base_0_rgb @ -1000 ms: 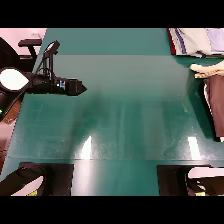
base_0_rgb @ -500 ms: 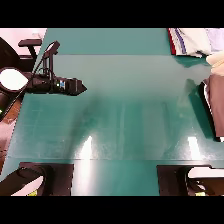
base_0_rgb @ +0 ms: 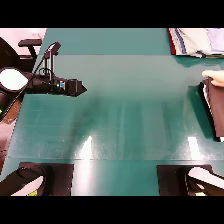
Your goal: Fold the shirts.
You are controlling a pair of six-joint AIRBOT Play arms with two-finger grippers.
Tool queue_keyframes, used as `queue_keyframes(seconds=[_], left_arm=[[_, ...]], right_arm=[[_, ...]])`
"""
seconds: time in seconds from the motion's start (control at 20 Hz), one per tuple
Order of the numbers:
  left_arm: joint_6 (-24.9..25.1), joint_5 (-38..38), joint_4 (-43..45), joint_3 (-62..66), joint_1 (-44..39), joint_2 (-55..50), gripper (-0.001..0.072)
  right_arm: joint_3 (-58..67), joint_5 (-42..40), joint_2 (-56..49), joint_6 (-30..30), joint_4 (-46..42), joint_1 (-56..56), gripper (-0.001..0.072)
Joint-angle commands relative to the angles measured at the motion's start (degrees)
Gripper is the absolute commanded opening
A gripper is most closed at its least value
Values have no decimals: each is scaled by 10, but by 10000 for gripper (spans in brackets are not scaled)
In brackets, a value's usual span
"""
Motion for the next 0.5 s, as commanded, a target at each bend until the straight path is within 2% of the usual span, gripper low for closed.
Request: queue_keyframes(seconds=[0.0, 0.15, 0.4, 0.45], left_arm=[[5, -18, 1, 1, 0, 0, 25], [5, -27, 1, 1, 0, 0, 25], [5, -43, 1, 1, 0, 0, 25], [5, -47, 1, 1, 0, 0, 25]], right_arm=[[-136, 31, 64, 0, -58, -38, 19], [-227, 32, 103, 0, -88, -82, 19], [-303, 28, 136, 0, -88, -146, 31], [-309, 28, 138, 0, -88, -155, 112]])
